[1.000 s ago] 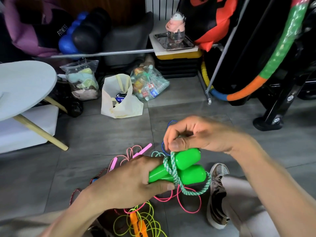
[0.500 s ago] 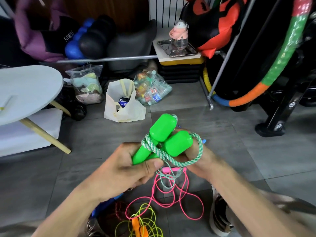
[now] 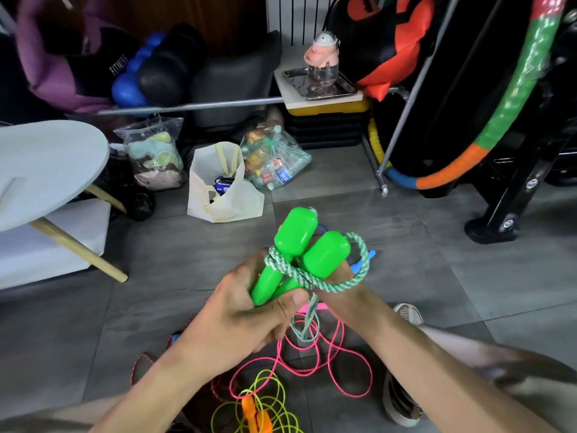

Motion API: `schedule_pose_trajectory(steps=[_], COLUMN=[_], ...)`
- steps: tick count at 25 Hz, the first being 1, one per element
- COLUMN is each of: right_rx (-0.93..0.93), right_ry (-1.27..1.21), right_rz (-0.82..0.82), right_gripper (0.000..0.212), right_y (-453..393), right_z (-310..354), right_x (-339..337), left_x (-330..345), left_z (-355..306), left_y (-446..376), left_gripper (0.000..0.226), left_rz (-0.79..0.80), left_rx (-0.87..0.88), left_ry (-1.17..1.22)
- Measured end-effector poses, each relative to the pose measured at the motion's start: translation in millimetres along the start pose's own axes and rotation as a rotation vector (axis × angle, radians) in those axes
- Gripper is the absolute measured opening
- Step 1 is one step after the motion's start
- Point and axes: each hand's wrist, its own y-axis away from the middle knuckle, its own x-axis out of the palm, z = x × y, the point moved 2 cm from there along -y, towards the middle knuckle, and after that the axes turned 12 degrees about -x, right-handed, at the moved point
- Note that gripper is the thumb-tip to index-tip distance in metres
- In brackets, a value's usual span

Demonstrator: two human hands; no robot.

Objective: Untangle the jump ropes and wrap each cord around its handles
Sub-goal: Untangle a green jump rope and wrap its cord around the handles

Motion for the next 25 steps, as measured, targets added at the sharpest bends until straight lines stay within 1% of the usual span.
schedule_pose_trajectory(steps=[1,2,3,5,7,10,12,13,14,15,18,20,21,23,25], right_rx=[0.012,-0.063,-0.142,-0.177,-0.204,-0.327,-0.415,-0.429,-0.445,-0.452,-0.409,-0.357,-0.33,-0.282,-0.252], right_ry=[0.01,0.001,-0.002,0.017,0.008,0.018,0.032,0.007,-0.046,-0.123,-0.343,-0.429,-0.431,-0.443,-0.5], right_rz=[0.005,0.012,-0.017,-0.097,-0.098,-0.139,-0.211,-0.236,-0.24,-0.206,-0.044,0.078,0.148,0.283,0.327], right_gripper=[0.045,0.045,0.044,0.036,0.03,0.029,0.036,0.04,0.041,0.039,0.033,0.026,0.024,0.017,0.024], right_y=[-3.4,-8.6,-14.7,-20.9,-26.1,-21.2,-15.8,-13.4,-11.9,-10.6,-12.5,-16.1,-16.2,-14.5,-13.2], right_z=[-6.8,-16.9,-22.7,-27.2,-33.7,-28.6,-25.3,-23.7,-22.8,-20.3,-14.8,-14.6,-14.0,-13.0,-14.1], right_x=[-2.3,-3.1,-2.7,0.6,-1.1,-1.7,-2.1,-3.0,-3.5,-4.1,-10.1,-13.8,-14.2,-13.7,-12.9], left_x=[-0.2,-0.9,-2.2,-5.4,-6.9,-7.7,-8.9,-10.0,-11.0,-11.8,-13.4,-14.9,-15.6,-15.5,-15.4], left_z=[0.2,1.0,1.4,0.4,-0.6,-0.3,-0.3,-0.4,-0.2,-0.2,-0.5,-0.1,1.0,3.3,4.3], left_y=[-2.7,-5.1,-7.4,-10.7,-11.5,-10.6,-9.5,-9.4,-9.5,-9.4,-6.9,-5.4,-5.6,-6.2,-6.8], left_gripper=[0.028,0.035,0.039,0.035,0.028,0.016,0.013,0.012,0.013,0.016,0.028,0.036,0.036,0.03,0.023], left_rz=[-0.069,-0.124,-0.168,-0.222,-0.223,-0.228,-0.242,-0.235,-0.208,-0.161,0.044,0.18,0.244,0.368,0.464], left_rx=[-0.016,-0.035,-0.048,-0.035,-0.003,0.016,0.01,-0.005,-0.03,-0.06,-0.136,-0.147,-0.15,-0.155,-0.156], left_ry=[-0.003,0.011,0.028,0.027,0.006,-0.002,0.014,0.044,0.091,0.15,0.341,0.494,0.58,0.711,0.777])
